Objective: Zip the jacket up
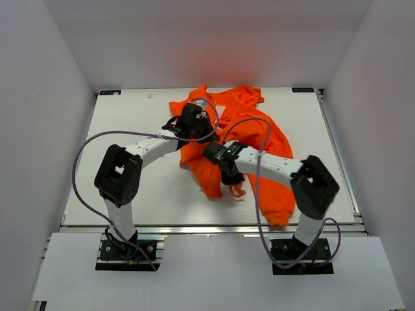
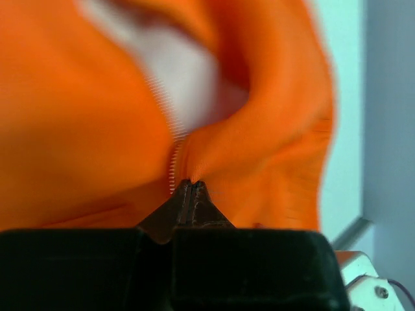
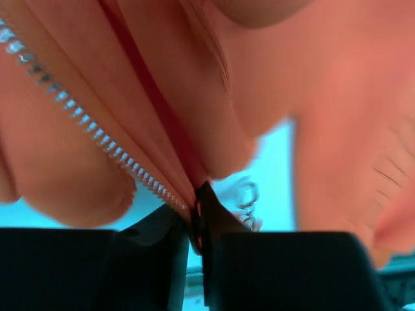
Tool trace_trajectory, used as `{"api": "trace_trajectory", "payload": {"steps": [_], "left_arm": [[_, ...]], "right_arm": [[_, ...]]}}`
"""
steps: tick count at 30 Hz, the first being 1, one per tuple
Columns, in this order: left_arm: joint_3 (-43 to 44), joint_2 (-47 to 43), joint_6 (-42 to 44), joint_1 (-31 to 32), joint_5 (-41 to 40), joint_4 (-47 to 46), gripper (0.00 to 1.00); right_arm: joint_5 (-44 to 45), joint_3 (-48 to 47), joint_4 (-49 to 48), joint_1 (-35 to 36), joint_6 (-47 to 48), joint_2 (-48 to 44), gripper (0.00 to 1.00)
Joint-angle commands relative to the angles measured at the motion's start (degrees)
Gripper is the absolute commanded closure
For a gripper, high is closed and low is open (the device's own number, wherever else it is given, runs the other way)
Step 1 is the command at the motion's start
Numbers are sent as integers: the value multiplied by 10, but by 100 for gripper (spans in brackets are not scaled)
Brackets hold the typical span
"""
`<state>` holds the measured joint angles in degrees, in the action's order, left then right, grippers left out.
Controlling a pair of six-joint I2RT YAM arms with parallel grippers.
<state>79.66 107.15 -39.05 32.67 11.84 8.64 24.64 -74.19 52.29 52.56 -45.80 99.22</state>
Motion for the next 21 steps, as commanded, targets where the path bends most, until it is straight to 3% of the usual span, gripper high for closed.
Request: {"api": "trace_trajectory", "payload": {"steps": [1,2,4,5,8,10,13,19,20,21], "left_arm": [[-38,-22,-1,-39,-93,-29,100],[-47,-23,-2,-47,-95,-33,100],[-69,-29,-2,-53,-105,-44,100],[-73,-31,-2,-59,-108,-48,100],[-77,-27,-1,-73,-109,-52,100],[-73,-20,3,-81,-101,-52,100],[-71,-13,15,-87,-63,-71,100],[-71,-19,30,-87,-8,-76,100],[-68,-26,36,-87,-2,-73,72],[-65,-32,40,-87,-2,-62,54]], "right_arm": [[-38,-17,1,29,20,45,84],[-62,-16,-31,33,47,50,73],[-112,5,-86,36,83,43,61],[-180,38,-151,37,115,35,47],[-317,93,-256,36,161,-3,33],[-376,107,-286,36,175,-26,30],[-392,129,-299,36,195,-61,29],[-329,172,-336,34,204,-155,28],[-317,172,-332,27,199,-162,28],[-302,169,-313,24,191,-168,27]]}}
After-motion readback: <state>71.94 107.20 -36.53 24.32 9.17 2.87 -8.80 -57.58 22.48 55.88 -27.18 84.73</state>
